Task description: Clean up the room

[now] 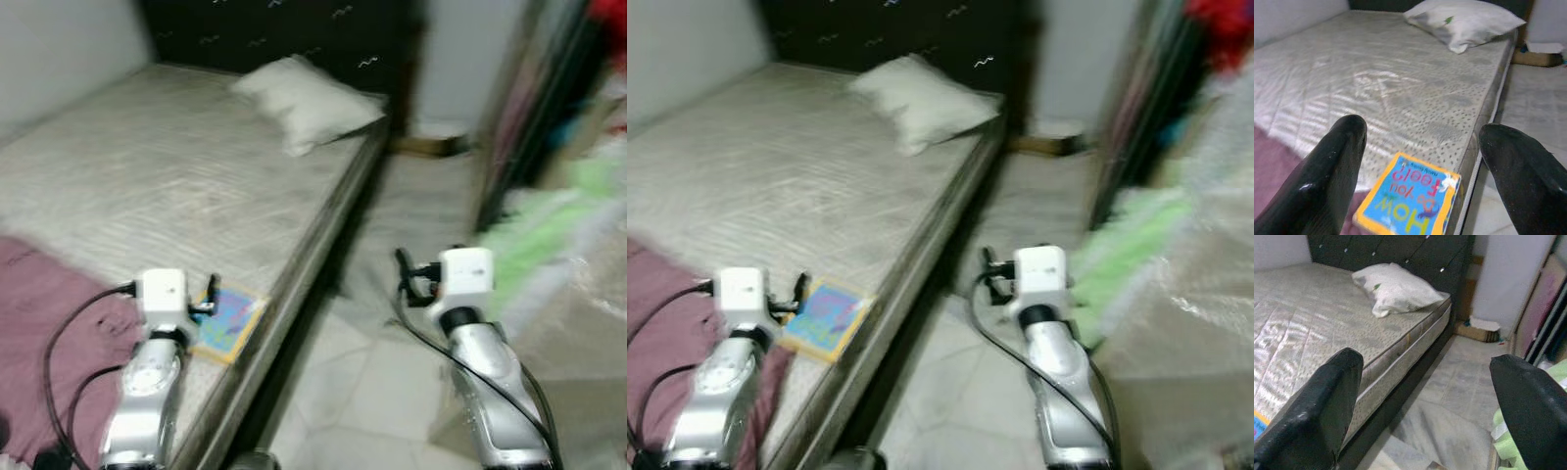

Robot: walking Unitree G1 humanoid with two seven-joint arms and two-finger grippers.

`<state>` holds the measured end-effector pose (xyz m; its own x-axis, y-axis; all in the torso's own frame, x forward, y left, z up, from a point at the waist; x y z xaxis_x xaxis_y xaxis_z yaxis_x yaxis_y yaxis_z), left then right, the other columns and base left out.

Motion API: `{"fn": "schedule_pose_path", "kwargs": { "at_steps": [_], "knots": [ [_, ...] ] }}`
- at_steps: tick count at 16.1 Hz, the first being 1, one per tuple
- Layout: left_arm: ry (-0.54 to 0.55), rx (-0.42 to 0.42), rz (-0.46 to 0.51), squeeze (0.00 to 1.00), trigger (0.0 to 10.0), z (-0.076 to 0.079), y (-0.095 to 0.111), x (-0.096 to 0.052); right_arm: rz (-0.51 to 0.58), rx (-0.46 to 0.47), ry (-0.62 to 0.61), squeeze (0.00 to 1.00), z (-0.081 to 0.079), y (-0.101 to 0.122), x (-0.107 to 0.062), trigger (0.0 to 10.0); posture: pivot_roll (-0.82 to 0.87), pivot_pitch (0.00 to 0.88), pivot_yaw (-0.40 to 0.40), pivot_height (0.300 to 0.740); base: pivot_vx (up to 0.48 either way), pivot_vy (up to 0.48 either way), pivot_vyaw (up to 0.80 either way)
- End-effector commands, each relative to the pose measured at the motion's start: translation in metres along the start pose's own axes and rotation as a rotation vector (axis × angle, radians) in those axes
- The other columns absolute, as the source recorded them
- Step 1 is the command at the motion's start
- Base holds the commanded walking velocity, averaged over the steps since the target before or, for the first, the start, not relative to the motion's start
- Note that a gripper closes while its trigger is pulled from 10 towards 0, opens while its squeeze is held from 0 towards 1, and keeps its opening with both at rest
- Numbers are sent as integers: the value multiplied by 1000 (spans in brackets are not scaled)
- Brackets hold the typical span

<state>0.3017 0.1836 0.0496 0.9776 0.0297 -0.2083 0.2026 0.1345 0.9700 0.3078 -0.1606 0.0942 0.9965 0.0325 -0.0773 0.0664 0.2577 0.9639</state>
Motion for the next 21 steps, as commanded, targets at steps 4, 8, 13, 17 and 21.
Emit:
{"fn": "schedule_pose_path", "kwargs": {
  "at_steps": [4, 8, 13, 17, 21],
  "knots": [
    [11, 41, 15, 0, 10000, -6, 6, 1, 28, 12, 9, 0, -5, 8, 3, 10000, 5, 0, -11, 740, 0, 0, 800],
    [10, 48, 18, 0, 10000, -5, 7, 2, 38, 16, 4, 0, -5, 10, 4, 10000, 9, 0, -11, 740, 0, 0, 800],
    [7, 54, 27, 0, 10000, -5, 8, 2, 42, 22, 7, 0, -5, 11, 4, 10000, 7, 0, -8, 740, 0, 0, 800],
    [17, 35, 45, 0, 10000, -5, 12, 2, 43, 20, 7, 0, -5, 11, 3, 10000, 5, 0, -10, 740, 0, 0, 800],
    [6, 18, 54, 0, 10000, -1, 14, 3, 49, 20, 3, 0, -4, 12, 3, 10000, 5, 0, -12, 740, 0, 0, 800]
  ]
}}
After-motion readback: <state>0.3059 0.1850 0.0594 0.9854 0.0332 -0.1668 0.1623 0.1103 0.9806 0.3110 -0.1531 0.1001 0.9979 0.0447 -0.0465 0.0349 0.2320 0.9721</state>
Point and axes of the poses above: a point about 5 cm out from each wrist's last joint towards the gripper, its own x axis pointing out of the wrist towards the gripper, its own y axis along the axis of the wrist's last joint, z = x × y, the point moved 5 cm from there along x, pointing out of the wrist towards the gripper, and after that the axes turned 10 degrees about -x, right-handed, at the moved point
